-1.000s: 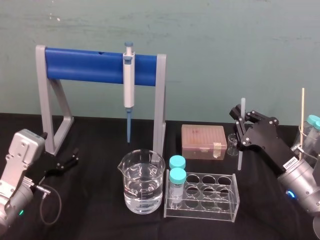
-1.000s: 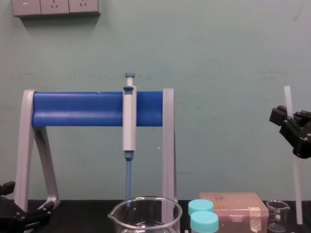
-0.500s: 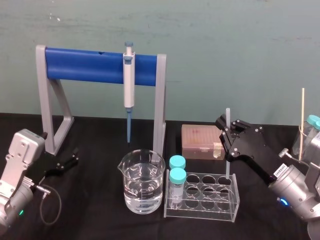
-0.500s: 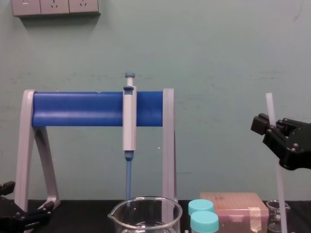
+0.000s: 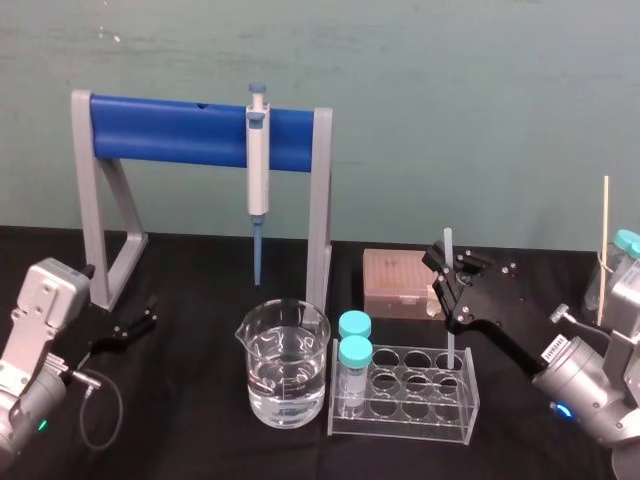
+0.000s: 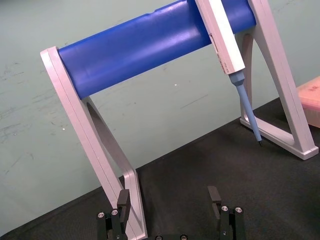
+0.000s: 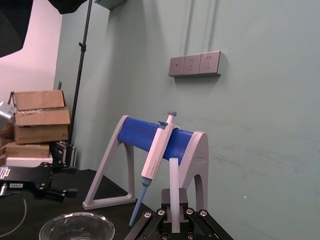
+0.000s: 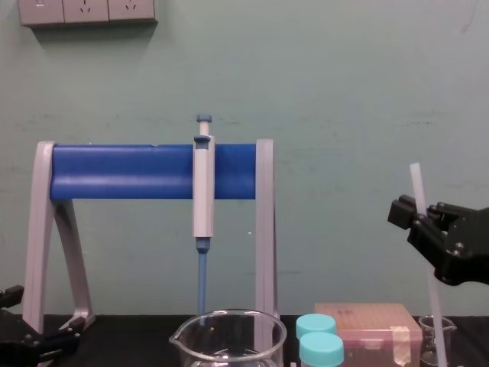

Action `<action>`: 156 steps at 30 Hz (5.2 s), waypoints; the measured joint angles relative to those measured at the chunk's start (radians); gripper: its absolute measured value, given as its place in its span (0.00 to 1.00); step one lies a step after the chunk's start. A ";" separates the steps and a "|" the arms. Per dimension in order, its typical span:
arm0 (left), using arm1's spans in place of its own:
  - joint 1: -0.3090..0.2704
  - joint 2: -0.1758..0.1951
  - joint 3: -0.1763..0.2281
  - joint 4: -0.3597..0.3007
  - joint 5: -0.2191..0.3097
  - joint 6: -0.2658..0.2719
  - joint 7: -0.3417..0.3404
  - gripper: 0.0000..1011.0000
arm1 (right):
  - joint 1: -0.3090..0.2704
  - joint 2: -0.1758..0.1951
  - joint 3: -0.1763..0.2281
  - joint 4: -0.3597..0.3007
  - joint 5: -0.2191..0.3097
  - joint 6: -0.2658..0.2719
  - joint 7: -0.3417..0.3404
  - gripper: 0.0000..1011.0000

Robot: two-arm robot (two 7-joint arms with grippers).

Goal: Pick up the stirring rod with one hand, then place it down.

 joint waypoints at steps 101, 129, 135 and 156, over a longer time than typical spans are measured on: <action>0.000 0.000 0.000 0.000 0.000 0.000 0.000 0.99 | 0.095 0.002 -0.076 0.178 0.013 0.092 0.042 0.92; 0.000 0.000 0.000 0.000 0.000 0.000 0.000 0.99 | 0.009 0.005 0.022 0.009 -0.046 0.049 -0.127 0.99; 0.000 0.000 0.000 0.000 0.000 0.000 0.000 0.99 | -0.038 -0.012 0.086 -0.041 -0.070 0.117 -0.239 0.99; 0.000 0.000 0.000 0.000 0.000 0.000 0.000 0.99 | -0.098 -0.031 0.160 -0.070 -0.042 0.424 -0.337 0.99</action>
